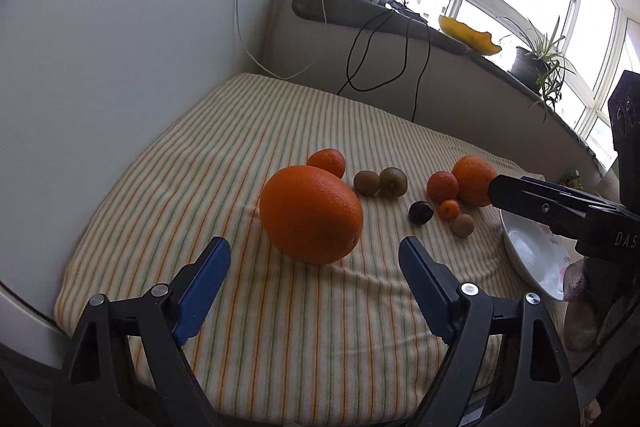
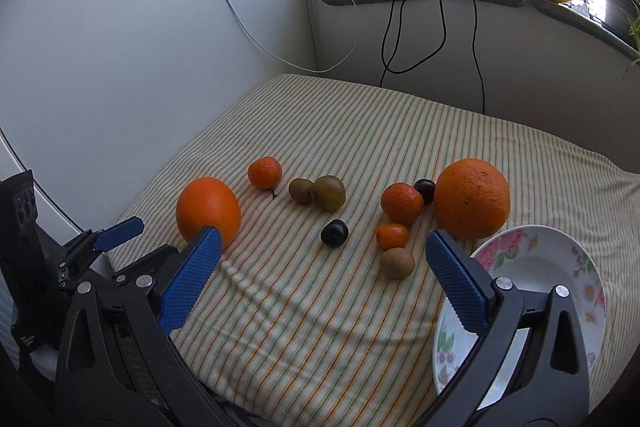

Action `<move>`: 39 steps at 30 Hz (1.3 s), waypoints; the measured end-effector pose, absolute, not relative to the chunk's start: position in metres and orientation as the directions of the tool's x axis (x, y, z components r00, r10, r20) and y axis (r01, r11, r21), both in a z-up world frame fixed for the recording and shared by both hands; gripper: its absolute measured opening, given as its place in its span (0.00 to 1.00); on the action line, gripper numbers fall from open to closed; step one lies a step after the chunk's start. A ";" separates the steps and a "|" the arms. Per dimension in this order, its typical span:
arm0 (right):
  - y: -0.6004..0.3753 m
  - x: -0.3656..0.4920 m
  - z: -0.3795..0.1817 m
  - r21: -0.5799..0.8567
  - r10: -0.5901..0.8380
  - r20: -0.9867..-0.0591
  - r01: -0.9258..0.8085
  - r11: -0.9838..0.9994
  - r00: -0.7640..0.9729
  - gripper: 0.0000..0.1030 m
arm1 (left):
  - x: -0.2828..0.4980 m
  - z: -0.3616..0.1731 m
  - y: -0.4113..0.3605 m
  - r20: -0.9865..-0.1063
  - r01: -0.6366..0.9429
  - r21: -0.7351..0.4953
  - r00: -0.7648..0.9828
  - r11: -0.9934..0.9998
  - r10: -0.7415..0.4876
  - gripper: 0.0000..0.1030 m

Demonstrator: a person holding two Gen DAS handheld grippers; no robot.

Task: Organize fruits
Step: 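Move the right tool to the smaller orange and close around it, then lift the orange with the right tool and carry it over the plate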

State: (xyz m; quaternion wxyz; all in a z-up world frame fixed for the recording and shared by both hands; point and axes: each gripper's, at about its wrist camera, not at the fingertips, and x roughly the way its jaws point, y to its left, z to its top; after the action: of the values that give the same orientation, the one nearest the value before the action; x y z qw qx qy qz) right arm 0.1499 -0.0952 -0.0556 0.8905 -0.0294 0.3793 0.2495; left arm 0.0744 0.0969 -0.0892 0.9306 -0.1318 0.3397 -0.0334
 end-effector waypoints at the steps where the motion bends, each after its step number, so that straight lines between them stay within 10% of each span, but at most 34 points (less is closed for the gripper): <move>1: -0.090 0.152 -0.056 0.147 0.438 -0.693 -0.483 0.863 0.573 1.00 | 0.077 -0.091 0.098 -0.624 -0.023 -0.279 0.764 0.960 -0.163 0.83; 39: 0.012 0.222 -0.124 0.513 0.663 -0.743 -0.560 0.650 0.088 0.65 | 0.106 -0.123 0.119 -0.620 0.019 -0.432 0.720 0.902 -0.312 0.63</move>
State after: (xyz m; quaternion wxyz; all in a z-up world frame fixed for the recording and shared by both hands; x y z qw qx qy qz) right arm 0.2220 0.0116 -0.1242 0.7361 0.0483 0.5322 0.4155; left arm 0.1065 0.1189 -0.1234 0.9051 -0.2018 0.3629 -0.0915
